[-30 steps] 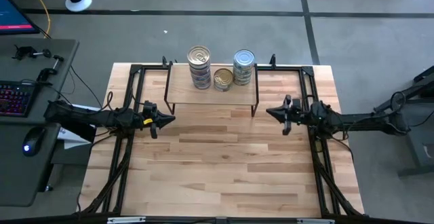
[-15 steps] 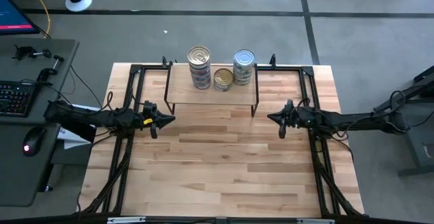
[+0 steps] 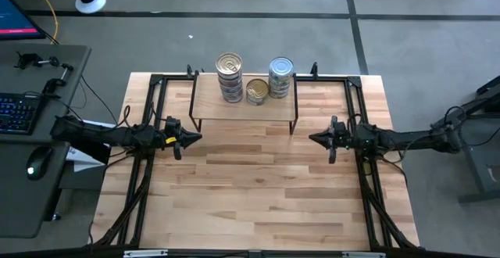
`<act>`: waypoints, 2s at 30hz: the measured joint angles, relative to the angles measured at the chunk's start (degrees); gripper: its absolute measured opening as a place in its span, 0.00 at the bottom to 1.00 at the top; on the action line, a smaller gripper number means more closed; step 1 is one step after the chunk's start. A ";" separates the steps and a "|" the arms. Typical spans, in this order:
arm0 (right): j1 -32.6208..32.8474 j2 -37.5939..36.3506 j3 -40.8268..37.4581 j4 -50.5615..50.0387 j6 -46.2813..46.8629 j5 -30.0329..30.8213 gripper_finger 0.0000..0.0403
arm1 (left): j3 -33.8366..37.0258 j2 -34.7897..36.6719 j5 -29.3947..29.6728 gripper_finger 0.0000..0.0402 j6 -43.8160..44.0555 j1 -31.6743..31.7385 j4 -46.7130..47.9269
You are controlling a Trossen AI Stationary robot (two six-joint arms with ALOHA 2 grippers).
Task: Stack canned seafood by type on shelf
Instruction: Return to Home Position
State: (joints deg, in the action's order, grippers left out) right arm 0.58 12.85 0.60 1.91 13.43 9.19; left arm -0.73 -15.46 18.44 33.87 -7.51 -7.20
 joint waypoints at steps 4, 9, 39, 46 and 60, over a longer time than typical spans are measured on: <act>-2.09 -4.57 0.00 0.00 -0.02 -0.31 0.00 | 0.00 0.00 0.00 0.00 0.00 0.00 0.06; -4.10 -11.69 0.00 0.00 0.00 -0.38 0.00 | 0.00 0.00 0.00 0.00 0.00 0.00 0.10; -5.47 -12.86 -0.02 -0.88 -19.64 -7.53 0.00 | 0.00 -0.76 0.00 0.00 0.00 0.00 0.39; -5.47 -12.86 -0.02 -0.89 -8.80 -7.54 0.00 | 0.00 -0.76 0.00 0.00 0.00 -0.01 0.39; -5.47 -12.05 -0.04 -0.87 -8.91 -7.52 0.00 | 0.00 -0.76 0.00 0.00 0.00 -0.02 0.39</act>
State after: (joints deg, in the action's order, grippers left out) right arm -4.89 0.80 0.56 1.04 4.51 1.67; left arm -0.73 -16.23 18.44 33.87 -7.53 -6.81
